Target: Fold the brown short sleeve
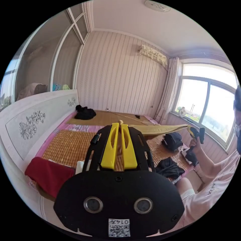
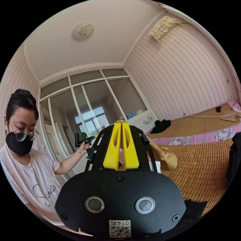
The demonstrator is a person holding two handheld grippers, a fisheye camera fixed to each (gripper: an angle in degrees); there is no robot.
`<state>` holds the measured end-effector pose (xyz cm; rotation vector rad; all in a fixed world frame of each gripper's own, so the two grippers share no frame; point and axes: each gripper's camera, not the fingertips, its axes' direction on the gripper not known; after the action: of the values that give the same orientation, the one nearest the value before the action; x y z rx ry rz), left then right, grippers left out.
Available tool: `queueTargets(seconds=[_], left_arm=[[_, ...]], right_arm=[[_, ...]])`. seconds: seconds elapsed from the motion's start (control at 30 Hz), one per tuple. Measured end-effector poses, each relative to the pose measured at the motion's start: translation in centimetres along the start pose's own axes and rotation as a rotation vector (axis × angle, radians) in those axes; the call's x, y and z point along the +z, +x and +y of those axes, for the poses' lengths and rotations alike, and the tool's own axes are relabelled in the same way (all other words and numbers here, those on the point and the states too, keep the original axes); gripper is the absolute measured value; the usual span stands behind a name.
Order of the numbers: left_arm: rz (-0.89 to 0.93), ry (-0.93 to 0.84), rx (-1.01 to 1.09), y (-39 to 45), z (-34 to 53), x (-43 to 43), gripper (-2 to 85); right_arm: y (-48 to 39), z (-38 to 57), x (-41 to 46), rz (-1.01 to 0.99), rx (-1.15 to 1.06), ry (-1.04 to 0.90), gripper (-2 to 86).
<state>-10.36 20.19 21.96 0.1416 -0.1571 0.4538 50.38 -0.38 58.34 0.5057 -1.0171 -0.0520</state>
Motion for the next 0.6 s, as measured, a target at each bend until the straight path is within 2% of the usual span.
queueTargets(seconds=[0.1, 0.2, 0.23, 0.3, 0.37, 0.5, 0.6], left_arm=[[0.058, -0.295, -0.173, -3.4, 7.6, 4.9, -0.9], [-0.072, -0.556, -0.292, -5.5, 14.6, 9.6, -0.5], [-0.067, -0.592, -0.363, -6.1, 16.4, 10.7, -0.4], [-0.109, -0.638, -0.438, -6.5, 18.0, 11.6, -0.2], [-0.208, -0.666, -0.445, -6.4, 18.0, 11.8, 0.0], [-0.307, -0.622, -0.24, -4.5, 13.8, 11.1, 1.9], [-0.209, -0.58, -0.036, -0.7, 10.0, 12.2, 4.7]], right_arm=[[2.6, 8.0, 4.0, 0.187, 0.141, -0.308, 0.1], [5.4, 15.1, 7.4, 0.177, 0.395, -0.539, 0.2], [5.9, 16.8, 8.1, 0.123, 0.495, -0.548, 0.3], [5.9, 17.8, 8.9, 0.112, 0.552, -0.582, 0.5], [5.3, 17.3, 8.9, 0.195, 0.53, -0.602, 0.9], [5.1, 13.4, 5.3, 0.461, 0.465, -0.589, 5.9], [6.2, 11.5, 2.2, 0.788, 0.438, -0.604, 10.0]])
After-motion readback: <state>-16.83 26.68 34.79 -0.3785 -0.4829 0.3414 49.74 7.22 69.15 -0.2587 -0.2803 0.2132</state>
